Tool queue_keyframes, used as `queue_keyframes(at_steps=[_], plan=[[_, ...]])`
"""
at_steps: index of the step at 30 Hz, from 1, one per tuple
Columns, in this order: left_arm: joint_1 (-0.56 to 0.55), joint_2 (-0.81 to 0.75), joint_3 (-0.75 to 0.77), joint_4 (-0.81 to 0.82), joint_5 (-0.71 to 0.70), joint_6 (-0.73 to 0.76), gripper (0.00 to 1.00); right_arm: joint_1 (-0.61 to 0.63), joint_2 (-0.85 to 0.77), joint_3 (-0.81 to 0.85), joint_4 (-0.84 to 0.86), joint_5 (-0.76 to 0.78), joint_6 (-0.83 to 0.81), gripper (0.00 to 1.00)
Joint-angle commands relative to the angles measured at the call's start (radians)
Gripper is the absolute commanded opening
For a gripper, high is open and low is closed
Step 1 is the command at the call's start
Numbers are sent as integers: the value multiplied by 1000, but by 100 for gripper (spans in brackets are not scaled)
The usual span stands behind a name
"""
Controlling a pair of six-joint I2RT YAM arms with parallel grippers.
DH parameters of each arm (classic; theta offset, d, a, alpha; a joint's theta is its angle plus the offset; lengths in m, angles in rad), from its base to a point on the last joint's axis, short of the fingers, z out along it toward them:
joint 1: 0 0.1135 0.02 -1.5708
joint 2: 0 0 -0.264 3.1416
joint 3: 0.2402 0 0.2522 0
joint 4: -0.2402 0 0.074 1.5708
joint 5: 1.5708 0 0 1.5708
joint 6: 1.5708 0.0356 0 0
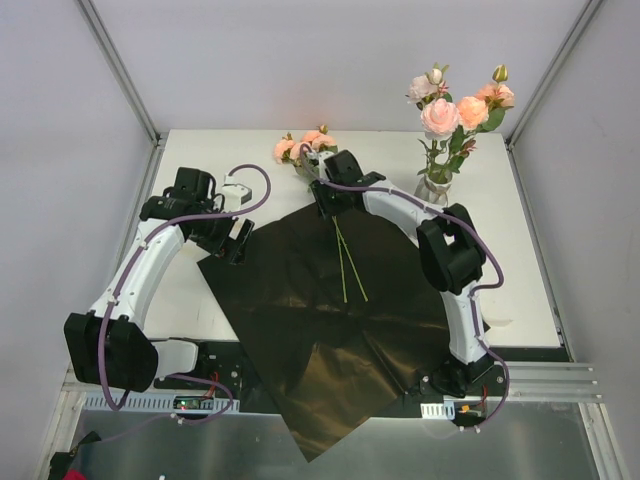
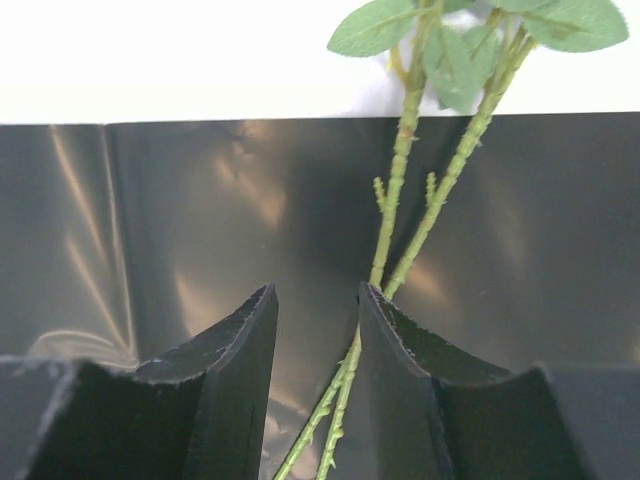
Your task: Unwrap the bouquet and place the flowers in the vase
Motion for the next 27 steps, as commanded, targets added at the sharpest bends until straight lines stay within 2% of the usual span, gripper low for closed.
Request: queue_keyframes(at_steps=[1,10,27], plan=[[11,11,-16,14,12,12,86,-30,17,78,-8,-26,5,40],[11,25,-25,24,7,12,86,-49,67,100,-16,-87,11,40],[13,27,-33,34,6,17,86,-49,141,141,-79,-84,36,39]])
